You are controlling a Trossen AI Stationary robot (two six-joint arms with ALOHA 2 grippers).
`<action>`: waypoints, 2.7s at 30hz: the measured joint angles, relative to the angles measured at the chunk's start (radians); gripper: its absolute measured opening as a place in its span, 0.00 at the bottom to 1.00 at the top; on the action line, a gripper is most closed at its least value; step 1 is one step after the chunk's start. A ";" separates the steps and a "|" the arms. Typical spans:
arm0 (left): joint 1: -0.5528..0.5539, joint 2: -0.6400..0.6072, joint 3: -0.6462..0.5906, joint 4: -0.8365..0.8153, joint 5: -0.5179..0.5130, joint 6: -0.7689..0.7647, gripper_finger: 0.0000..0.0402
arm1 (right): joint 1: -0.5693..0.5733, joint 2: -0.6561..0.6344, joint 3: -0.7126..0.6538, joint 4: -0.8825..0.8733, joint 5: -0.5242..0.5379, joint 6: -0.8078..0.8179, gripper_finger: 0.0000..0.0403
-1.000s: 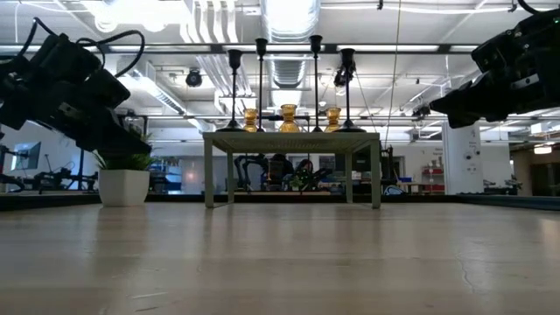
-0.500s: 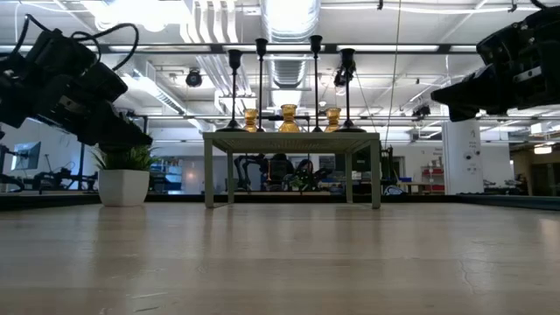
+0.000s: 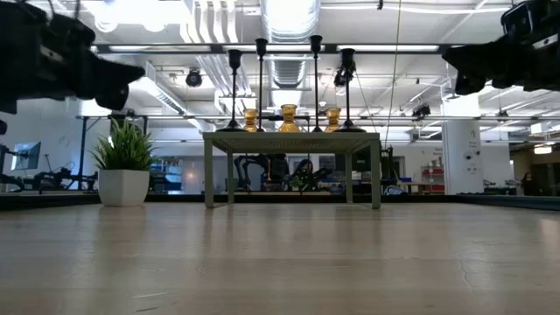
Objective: Pick & Place candle stick holders
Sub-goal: Return to Home Position
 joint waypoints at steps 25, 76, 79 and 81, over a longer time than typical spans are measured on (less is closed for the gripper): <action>-0.305 -0.149 0.000 -0.007 0.004 0.000 0.03 | 0.000 0.100 -0.001 -0.024 -0.001 0.001 0.02; -0.533 -0.147 0.000 -0.128 -0.541 0.160 0.03 | 0.000 0.100 -0.001 -0.024 -0.001 0.002 0.02; -0.533 -0.147 0.000 -0.128 -0.541 0.160 0.03 | 0.000 0.100 -0.001 -0.024 -0.001 0.002 0.02; -0.533 -0.147 0.000 -0.128 -0.541 0.161 0.03 | 0.000 0.100 -0.001 -0.024 -0.001 0.002 0.02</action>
